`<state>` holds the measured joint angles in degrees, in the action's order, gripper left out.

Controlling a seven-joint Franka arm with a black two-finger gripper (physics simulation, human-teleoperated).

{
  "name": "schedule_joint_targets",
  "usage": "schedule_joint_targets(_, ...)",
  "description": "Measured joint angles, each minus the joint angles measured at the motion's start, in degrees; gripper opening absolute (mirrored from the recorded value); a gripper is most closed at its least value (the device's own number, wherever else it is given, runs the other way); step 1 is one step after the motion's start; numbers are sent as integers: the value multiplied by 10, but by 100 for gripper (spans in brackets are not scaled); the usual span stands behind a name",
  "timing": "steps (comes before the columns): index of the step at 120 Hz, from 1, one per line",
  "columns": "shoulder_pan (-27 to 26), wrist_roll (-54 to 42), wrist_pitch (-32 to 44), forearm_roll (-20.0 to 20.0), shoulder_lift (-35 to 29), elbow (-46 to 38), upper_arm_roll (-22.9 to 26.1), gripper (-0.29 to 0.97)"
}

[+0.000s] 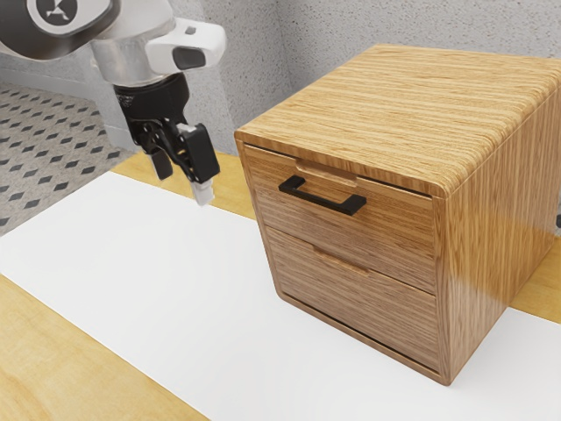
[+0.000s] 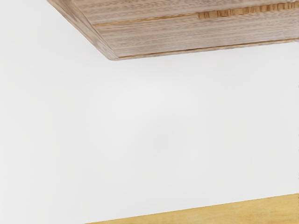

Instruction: Pull the drawer handle with one arm to open the drawer

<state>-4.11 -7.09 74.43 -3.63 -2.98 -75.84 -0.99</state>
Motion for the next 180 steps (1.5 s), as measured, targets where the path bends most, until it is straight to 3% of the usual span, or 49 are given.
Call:
schedule_joint_targets(25,124,-37,32,5,-25,-5,2,68)
schedule_joint_targets(33,67,-95,42,7,-104,-57,3,68)
schedule_joint_targets(47,-23,-209,125,6,-334,-306,12,68)
schedule_joint_targets(58,-28,-286,180,13,-373,-369,7,68)
schedule_joint_targets(71,-29,-364,254,16,-357,-400,32,68)
schedule_joint_targets(85,-32,-440,356,12,-291,-419,46,68)
schedule_joint_targets(105,-56,-533,434,13,-291,-420,58,68)
schedule_joint_targets(180,-64,-731,503,14,-162,-379,38,68)
